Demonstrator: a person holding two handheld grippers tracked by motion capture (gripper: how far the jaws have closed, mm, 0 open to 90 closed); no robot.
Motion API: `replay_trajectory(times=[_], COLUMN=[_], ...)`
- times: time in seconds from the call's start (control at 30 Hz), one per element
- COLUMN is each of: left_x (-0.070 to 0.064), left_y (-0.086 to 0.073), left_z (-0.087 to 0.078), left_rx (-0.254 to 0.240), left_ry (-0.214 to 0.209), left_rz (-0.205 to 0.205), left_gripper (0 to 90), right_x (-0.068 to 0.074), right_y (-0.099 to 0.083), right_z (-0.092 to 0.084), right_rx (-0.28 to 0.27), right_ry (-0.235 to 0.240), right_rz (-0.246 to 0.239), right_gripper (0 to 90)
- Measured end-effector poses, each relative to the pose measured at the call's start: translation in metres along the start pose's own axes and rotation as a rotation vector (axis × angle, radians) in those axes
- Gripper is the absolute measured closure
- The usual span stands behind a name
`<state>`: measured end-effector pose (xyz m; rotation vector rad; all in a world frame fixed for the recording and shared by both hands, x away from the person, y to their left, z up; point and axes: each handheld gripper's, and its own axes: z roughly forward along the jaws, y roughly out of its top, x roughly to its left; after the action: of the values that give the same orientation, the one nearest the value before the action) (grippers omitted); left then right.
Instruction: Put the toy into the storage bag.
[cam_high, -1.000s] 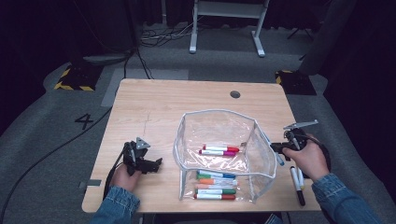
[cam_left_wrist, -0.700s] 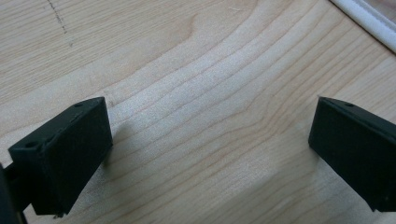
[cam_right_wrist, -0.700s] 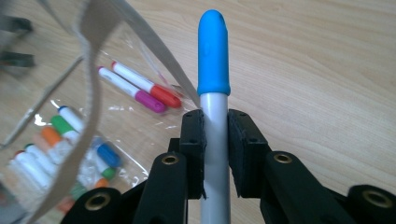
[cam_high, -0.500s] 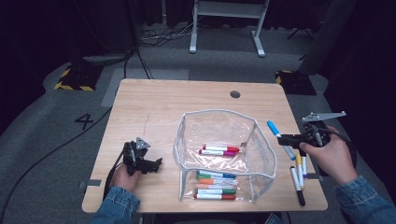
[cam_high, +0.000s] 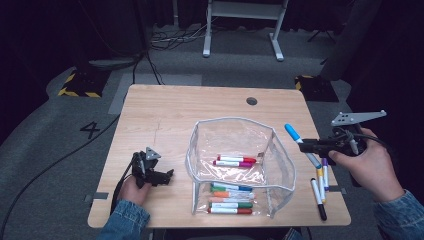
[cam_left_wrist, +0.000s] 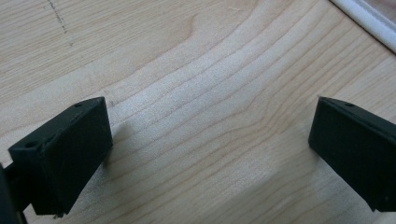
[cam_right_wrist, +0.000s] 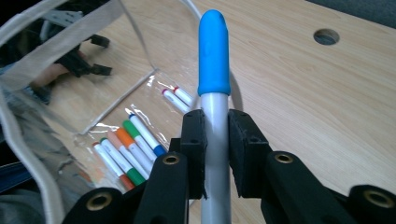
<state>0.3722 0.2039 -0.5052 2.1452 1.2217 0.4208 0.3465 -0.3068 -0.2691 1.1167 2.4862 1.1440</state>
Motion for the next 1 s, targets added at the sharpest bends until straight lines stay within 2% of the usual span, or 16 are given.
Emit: replay_trajectory(times=[0.4,0.53,0.63,0.7,0.8,1.0], left_x=[0.000,0.000,0.000,0.000,0.000,0.000], left_y=[0.000,0.000,0.000,0.000,0.000,0.000], left_z=[0.000,0.000,0.000,0.000,0.000,0.000], left_rx=[0.000,0.000,0.001,0.003,0.002,0.003], left_ry=[0.000,0.000,0.000,0.001,0.001,0.002], left_rz=[0.000,0.000,0.001,0.000,-0.001,0.000], left_gripper=[0.0,0.0,0.0,0.0,0.0,0.0], right_x=[0.035,0.045,0.053,0.060,0.067,0.078], right_y=[0.021,0.028,0.034,0.038,0.043,0.054], right_z=[-0.005,0.005,0.012,0.017,0.023,0.040], right_rx=[0.013,0.036,0.032,0.037,0.052,0.091], right_ry=[0.116,0.150,0.211,0.230,0.249,0.276], right_rz=[-0.114,-0.153,-0.172,-0.212,-0.244,-0.278], right_gripper=[77.1,77.1,77.1,77.1,77.1,77.1])
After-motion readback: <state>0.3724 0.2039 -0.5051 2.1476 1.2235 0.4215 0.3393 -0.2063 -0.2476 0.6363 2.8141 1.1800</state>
